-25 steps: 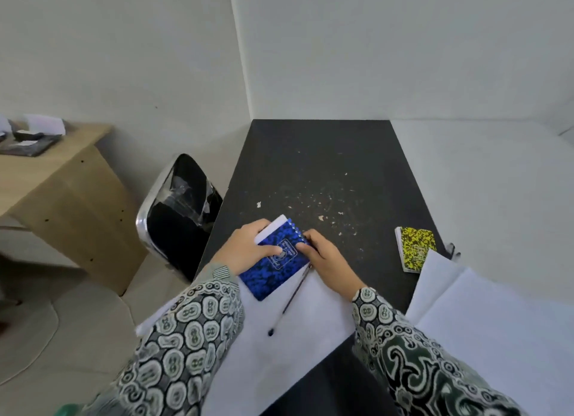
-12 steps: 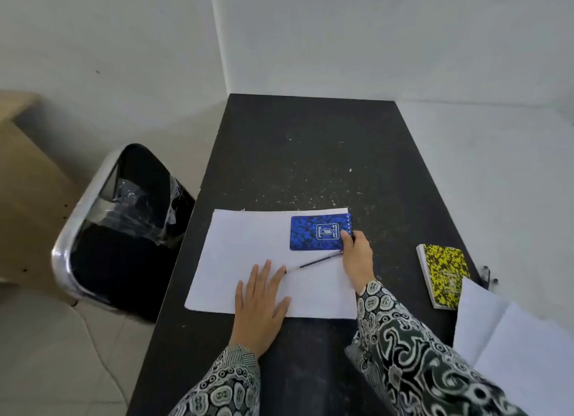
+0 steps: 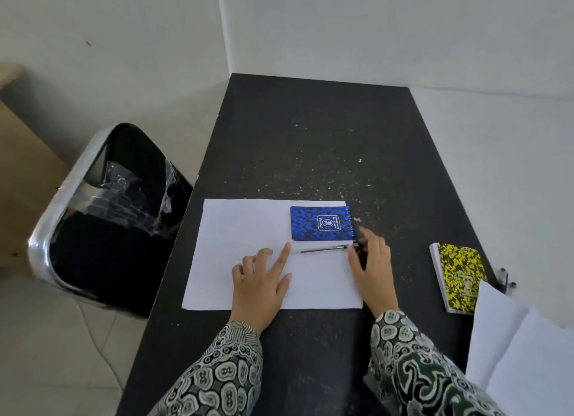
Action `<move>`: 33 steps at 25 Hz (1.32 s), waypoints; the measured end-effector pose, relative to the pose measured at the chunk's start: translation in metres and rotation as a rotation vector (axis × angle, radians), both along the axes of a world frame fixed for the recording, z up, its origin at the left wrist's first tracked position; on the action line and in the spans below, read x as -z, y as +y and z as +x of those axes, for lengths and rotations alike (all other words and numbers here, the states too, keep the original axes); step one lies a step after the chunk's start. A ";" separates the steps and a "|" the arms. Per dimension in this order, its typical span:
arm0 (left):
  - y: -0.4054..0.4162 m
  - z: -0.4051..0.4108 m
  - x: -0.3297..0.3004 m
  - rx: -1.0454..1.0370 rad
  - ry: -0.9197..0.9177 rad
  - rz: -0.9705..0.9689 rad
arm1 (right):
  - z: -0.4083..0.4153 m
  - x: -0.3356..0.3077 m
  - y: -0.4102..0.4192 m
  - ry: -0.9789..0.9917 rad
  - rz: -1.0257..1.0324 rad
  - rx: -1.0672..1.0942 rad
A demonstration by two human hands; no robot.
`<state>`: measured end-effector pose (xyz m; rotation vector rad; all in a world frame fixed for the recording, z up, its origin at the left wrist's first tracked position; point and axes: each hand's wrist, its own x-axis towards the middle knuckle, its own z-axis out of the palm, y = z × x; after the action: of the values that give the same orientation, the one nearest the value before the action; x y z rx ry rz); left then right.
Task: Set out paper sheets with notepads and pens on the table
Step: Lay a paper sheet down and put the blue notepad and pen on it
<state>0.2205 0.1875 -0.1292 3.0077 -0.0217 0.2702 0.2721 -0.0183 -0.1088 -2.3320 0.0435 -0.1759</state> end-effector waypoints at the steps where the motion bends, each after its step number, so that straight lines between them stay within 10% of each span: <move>1: 0.000 0.001 0.002 -0.008 -0.025 -0.013 | -0.006 0.004 -0.001 -0.044 -0.047 -0.012; 15: 0.002 -0.002 -0.004 -0.075 0.002 -0.204 | -0.009 0.017 -0.006 -0.132 -0.301 -0.030; 21: -0.004 -0.049 -0.008 0.011 -0.037 -0.337 | -0.057 -0.021 -0.027 0.100 0.087 -0.138; 25: -0.024 -0.121 -0.016 0.038 0.001 -0.492 | -0.159 -0.048 -0.140 -0.004 -0.130 0.281; 29: -0.095 -0.146 -0.045 0.137 0.194 -0.673 | -0.257 -0.046 -0.240 0.330 0.077 0.980; 33: -0.194 -0.145 -0.066 0.197 0.573 -0.712 | -0.268 -0.036 -0.252 0.437 0.297 0.915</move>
<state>0.0759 -0.0069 -0.0633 2.2470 -0.1349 -0.5001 0.0043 -0.2702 -0.0731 -1.8544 1.2622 -0.0913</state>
